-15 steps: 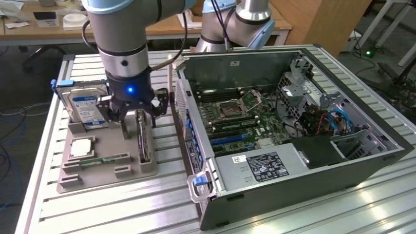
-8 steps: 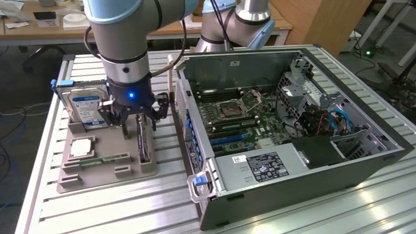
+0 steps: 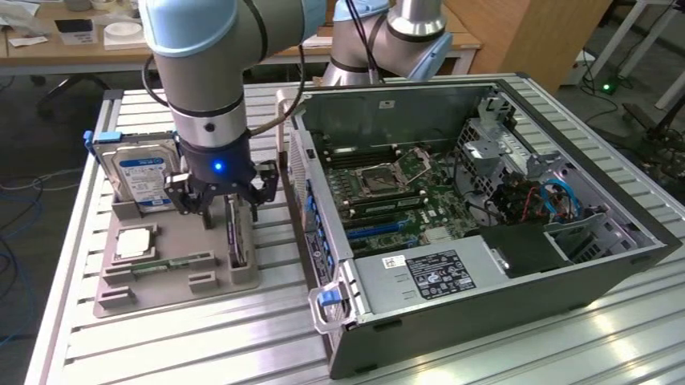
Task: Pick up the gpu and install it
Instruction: 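Pick up the gpu and move the gpu toward the slot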
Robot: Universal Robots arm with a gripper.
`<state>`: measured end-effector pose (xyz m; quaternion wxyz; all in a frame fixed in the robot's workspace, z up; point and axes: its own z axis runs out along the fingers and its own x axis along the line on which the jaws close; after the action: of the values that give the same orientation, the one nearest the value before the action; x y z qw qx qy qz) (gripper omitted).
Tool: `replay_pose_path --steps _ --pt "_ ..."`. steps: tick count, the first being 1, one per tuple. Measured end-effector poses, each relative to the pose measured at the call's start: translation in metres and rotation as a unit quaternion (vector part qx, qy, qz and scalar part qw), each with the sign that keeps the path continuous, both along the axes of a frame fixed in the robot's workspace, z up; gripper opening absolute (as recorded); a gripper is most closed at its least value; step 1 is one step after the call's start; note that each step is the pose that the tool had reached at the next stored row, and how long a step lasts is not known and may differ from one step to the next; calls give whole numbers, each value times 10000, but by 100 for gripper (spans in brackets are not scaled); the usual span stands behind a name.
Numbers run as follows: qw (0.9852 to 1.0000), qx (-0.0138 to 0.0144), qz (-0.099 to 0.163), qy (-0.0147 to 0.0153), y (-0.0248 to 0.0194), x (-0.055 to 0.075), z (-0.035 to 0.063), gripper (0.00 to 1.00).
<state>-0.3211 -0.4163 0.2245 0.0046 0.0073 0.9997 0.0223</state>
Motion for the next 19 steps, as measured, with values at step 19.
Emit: replay_pose_path --steps 19 --pt "10000 -1 0 2 0 0 -70 51"
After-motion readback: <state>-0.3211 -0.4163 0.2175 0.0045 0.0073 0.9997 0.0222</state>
